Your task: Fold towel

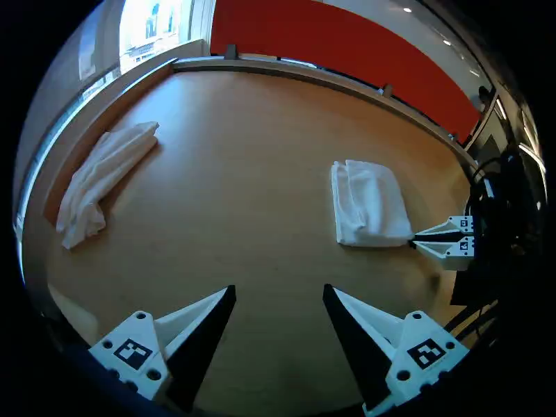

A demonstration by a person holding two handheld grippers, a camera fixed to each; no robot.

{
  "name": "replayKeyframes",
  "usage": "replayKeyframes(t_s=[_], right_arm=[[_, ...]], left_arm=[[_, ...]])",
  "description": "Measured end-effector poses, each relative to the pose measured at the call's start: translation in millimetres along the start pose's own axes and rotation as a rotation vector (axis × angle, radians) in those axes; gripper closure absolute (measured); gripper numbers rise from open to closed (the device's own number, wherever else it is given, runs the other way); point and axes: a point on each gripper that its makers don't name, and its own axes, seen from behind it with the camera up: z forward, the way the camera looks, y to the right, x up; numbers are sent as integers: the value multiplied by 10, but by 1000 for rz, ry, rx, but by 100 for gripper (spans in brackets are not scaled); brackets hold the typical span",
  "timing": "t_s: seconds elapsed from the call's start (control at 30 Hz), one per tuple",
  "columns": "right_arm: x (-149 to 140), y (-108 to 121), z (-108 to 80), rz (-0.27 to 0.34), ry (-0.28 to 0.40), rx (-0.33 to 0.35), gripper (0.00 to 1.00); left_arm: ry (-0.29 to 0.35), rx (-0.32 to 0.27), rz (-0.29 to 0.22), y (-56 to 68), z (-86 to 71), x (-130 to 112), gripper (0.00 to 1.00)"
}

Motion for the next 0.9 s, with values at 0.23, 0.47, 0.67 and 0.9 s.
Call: replayKeyframes(t_s=[0.23,0.47,0.67,0.9], right_arm=[[296,83,-133,-37,46,-13,97],[732,203,-307,-76,113,-36,97],[1106,293,-492,-99,177,-52,97],[1419,378,-724,-119,229,-68,97]], left_arm=[[7,-7,0,25,-2,29,7],[16,-10,8,49,-17,62,7],[28,-16,8,76,-40,117,7],[46,-20,14,114,-63,195,7]])
